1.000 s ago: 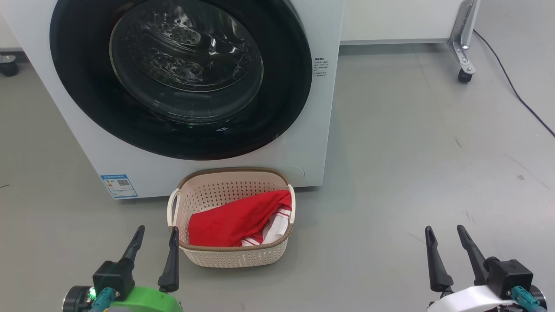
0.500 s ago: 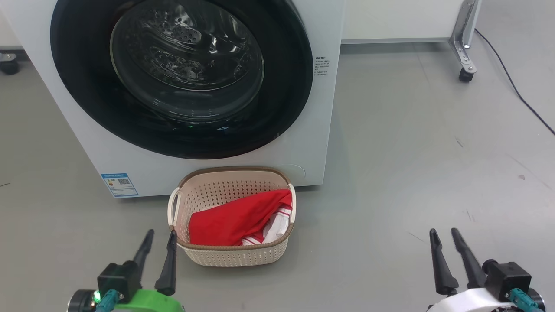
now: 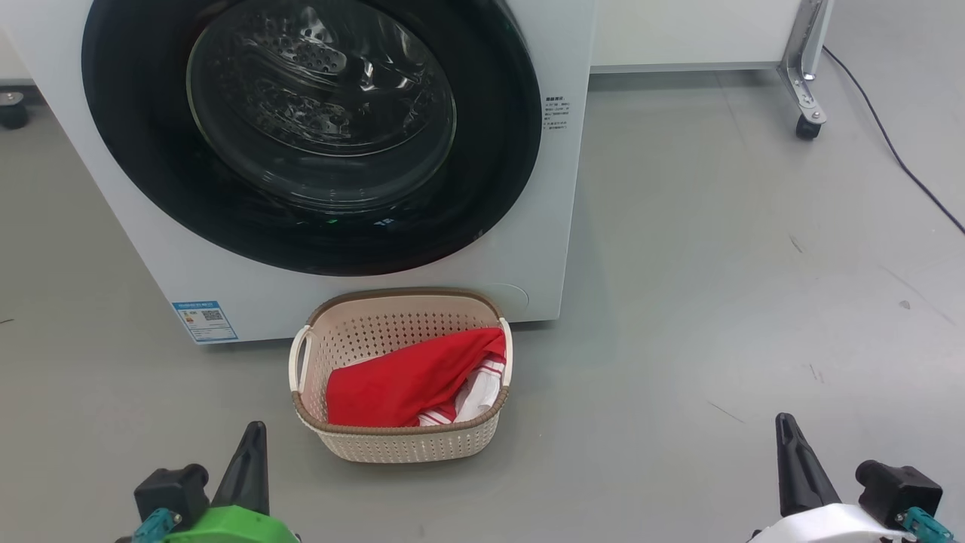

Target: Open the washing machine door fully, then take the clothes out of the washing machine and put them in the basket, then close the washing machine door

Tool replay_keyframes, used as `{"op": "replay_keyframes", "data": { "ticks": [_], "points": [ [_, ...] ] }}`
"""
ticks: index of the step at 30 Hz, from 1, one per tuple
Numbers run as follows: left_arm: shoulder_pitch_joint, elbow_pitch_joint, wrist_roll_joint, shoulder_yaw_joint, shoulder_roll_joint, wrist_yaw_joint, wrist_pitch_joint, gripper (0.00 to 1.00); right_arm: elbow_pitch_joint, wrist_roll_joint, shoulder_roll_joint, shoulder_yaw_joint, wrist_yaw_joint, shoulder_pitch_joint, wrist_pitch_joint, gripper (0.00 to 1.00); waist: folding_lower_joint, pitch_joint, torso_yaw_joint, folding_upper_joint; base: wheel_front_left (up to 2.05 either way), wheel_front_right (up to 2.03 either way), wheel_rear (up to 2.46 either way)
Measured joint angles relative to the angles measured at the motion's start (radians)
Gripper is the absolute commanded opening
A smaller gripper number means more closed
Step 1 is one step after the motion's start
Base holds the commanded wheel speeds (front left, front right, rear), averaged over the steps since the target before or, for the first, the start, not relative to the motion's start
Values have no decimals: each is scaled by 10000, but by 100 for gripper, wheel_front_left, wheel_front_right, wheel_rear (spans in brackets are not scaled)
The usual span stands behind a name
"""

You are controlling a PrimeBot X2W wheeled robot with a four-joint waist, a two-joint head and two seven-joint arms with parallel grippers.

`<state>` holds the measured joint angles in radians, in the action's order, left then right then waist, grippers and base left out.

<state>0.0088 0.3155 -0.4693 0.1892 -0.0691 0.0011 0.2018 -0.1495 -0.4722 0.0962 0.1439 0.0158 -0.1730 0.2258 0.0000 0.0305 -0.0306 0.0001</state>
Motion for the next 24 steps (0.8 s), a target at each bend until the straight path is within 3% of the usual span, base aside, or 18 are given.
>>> {"op": "replay_keyframes", "data": {
  "ticks": [24],
  "points": [
    [-119,-8,-3072,-725,134,-341,-941,0,-207,-3225,-98,-679,-345,468,-871,0,0,-90,72,0,0,0,0]
  ]
}}
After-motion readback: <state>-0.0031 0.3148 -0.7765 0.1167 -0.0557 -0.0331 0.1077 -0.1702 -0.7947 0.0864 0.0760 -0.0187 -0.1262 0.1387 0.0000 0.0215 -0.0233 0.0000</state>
